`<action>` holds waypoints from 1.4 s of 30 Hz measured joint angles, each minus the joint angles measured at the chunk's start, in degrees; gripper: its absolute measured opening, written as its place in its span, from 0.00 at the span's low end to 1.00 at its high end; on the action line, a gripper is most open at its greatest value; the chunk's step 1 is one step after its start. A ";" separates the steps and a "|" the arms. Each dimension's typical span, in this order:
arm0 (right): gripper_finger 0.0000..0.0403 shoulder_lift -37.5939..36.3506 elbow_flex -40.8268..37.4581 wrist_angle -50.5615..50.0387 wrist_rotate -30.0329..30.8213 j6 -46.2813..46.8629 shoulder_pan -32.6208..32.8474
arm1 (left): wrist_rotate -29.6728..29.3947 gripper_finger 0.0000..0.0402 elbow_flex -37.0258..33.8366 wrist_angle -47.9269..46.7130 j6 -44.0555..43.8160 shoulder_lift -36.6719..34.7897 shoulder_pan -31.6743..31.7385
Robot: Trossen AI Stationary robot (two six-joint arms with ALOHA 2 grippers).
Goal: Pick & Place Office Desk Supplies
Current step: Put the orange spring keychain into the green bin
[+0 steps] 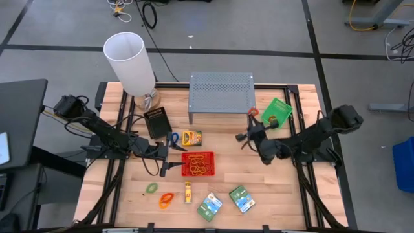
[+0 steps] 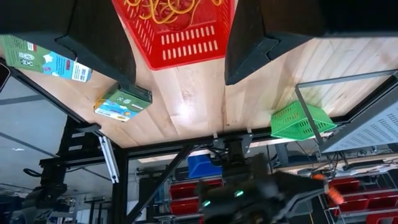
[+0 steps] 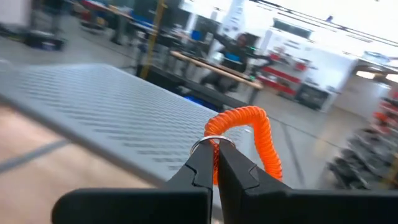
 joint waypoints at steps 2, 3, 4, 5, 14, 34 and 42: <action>0.02 0.00 -1.73 1.55 0.00 0.60 -2.81 | 0.54 0.62 0.00 0.00 -0.02 0.00 0.00; 0.02 0.00 -2.67 2.95 -0.02 0.76 -4.30 | 0.56 0.62 0.00 0.00 -0.04 0.00 -0.02; 0.02 0.00 -3.58 4.56 0.00 1.05 -5.67 | 0.58 0.62 0.00 0.00 -0.16 0.00 -0.02; 0.02 0.00 -4.50 6.28 0.00 1.09 -7.09 | 0.60 0.62 0.00 -0.02 -0.22 0.00 -0.02; 0.01 0.00 -10.49 24.89 0.01 -7.71 -16.70 | 1.00 0.62 -0.02 -1.04 -1.27 0.01 -0.02; 0.03 0.02 -24.65 34.76 0.22 3.18 -24.91 | 1.00 0.62 -0.02 -1.16 -2.59 0.00 -0.04; 0.02 0.02 -24.79 34.37 0.02 2.54 -24.89 | 1.00 0.62 -0.02 -1.11 -2.60 0.00 -0.04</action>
